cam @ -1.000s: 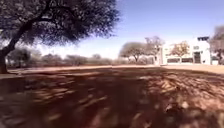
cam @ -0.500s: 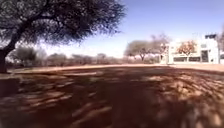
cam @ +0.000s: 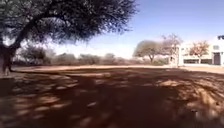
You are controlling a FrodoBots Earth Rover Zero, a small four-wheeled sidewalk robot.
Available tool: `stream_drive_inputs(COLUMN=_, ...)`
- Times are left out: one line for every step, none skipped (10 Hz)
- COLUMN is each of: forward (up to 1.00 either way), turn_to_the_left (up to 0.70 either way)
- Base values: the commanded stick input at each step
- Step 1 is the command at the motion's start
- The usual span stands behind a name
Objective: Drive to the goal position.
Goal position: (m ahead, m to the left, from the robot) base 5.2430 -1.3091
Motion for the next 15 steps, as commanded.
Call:
stream_drive_inputs(forward=1.00, turn_to_the_left=0.00)
stream_drive_inputs(forward=1.00, turn_to_the_left=0.03)
stream_drive_inputs(forward=1.00, turn_to_the_left=0.14)
stream_drive_inputs(forward=1.00, turn_to_the_left=0.26)
stream_drive_inputs(forward=1.00, turn_to_the_left=0.27)
stream_drive_inputs(forward=1.00, turn_to_the_left=0.27)
stream_drive_inputs(forward=1.00, turn_to_the_left=0.27)
stream_drive_inputs(forward=1.00, turn_to_the_left=0.27)
stream_drive_inputs(forward=1.00, turn_to_the_left=0.27)
stream_drive_inputs(forward=1.00, turn_to_the_left=0.17)
stream_drive_inputs(forward=1.00, turn_to_the_left=0.06)
stream_drive_inputs(forward=1.00, turn_to_the_left=0.00)
stream_drive_inputs(forward=1.00, turn_to_the_left=0.00)
stream_drive_inputs(forward=1.00, turn_to_the_left=0.00)
stream_drive_inputs(forward=1.00, turn_to_the_left=0.00)
